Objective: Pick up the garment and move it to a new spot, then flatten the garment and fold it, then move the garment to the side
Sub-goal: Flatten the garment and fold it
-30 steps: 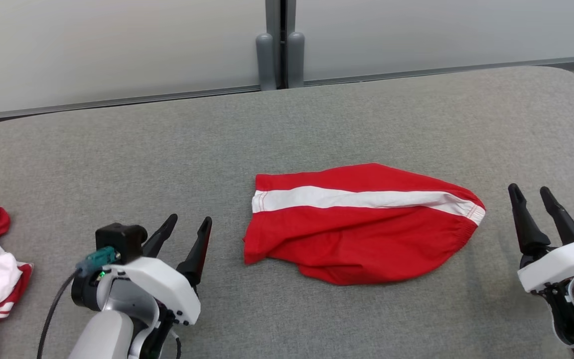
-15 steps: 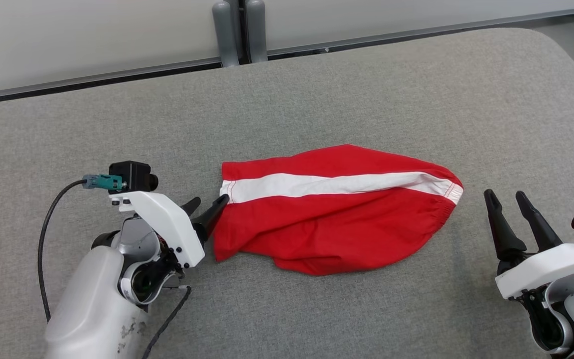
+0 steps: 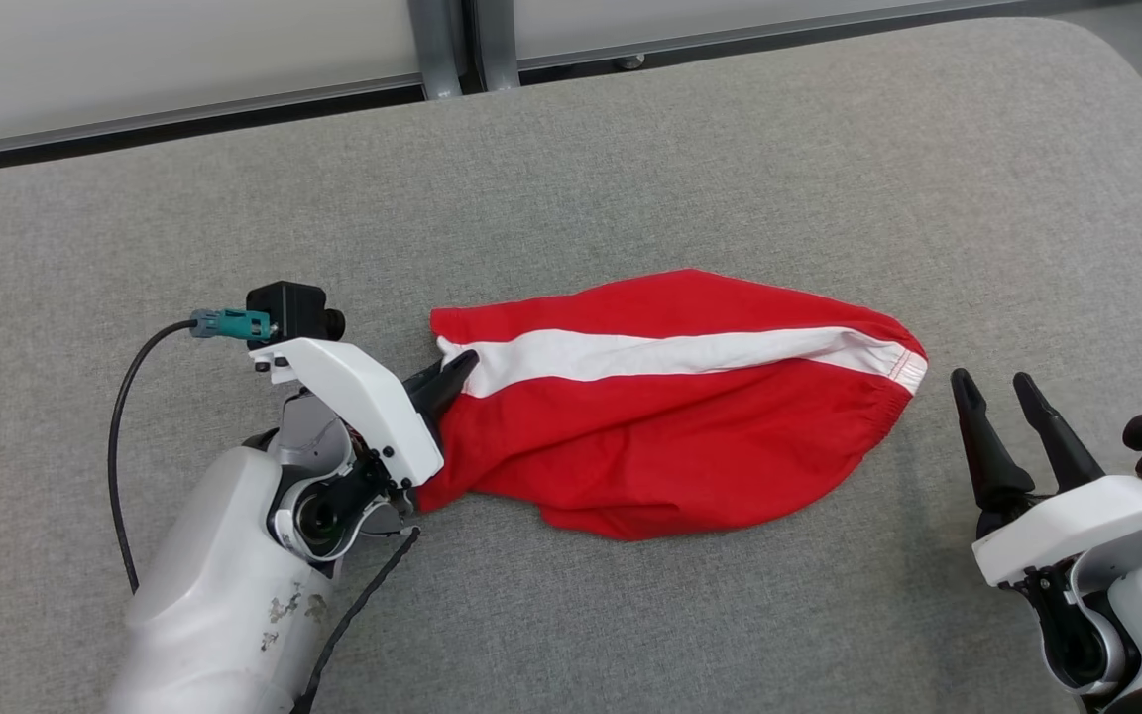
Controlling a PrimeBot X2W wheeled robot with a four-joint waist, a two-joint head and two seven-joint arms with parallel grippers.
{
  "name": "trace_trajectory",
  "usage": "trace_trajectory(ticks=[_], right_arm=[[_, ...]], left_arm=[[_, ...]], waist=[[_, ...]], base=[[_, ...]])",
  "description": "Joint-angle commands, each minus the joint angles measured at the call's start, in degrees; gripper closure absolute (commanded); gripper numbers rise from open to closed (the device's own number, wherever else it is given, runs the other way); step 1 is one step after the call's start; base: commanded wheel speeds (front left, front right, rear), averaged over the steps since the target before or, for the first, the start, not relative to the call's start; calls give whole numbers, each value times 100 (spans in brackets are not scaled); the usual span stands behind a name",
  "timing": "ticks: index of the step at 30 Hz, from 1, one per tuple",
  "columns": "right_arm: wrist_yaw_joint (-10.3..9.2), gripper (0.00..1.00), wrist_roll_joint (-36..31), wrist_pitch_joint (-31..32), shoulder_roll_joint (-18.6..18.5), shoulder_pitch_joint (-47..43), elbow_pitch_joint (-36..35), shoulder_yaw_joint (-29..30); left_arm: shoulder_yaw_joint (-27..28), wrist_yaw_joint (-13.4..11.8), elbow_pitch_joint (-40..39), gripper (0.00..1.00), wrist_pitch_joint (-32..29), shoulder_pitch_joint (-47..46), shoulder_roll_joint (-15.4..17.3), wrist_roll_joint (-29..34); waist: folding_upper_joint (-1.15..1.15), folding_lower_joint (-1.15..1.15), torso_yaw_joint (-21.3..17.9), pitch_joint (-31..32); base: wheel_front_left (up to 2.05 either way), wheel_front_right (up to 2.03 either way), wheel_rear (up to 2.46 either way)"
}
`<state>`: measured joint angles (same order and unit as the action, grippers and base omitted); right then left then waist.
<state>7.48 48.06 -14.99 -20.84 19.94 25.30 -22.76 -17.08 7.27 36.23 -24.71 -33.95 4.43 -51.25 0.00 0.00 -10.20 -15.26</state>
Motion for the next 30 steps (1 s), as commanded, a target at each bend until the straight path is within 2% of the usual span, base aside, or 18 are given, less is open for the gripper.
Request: trace_trajectory(ticks=[1, 11, 16, 21, 26, 30], right_arm=[[3, 0, -21, -28, -4, 24, 33, -5], [3, 0, -7, -28, -66, -136, 219, 28], [3, 0, 30, -28, -151, -275, 284, 38], [3, 0, 28, 5, -186, -356, 321, 18], [3, 0, 50, 30, -231, -424, 332, 32], [3, 0, 45, 60, -254, -473, 356, 66]], left_arm=[[-21, 32, -25, 100, 10, -84, 39, -77], [-679, 31, -593, 100, 645, 282, 236, -430], [-943, 28, -1394, 100, 892, 868, 369, -683], [-1020, 22, -2225, 100, 1026, 1531, 678, -748], [-991, -182, -2948, 100, 1158, 2234, 945, -655], [-991, -311, -3226, 100, 1232, 2678, 1018, -687]], waist=[[0, 0, 16, 12], [0, 0, 405, 438], [0, 0, 717, 746], [0, 0, 927, 871], [0, 0, 1012, 894], [0, 0, 1041, 873]], base=[[0, 0, 0], [0, 0, 0], [0, 0, 0], [0, 0, 0], [0, 0, 0], [0, 0, 0]])
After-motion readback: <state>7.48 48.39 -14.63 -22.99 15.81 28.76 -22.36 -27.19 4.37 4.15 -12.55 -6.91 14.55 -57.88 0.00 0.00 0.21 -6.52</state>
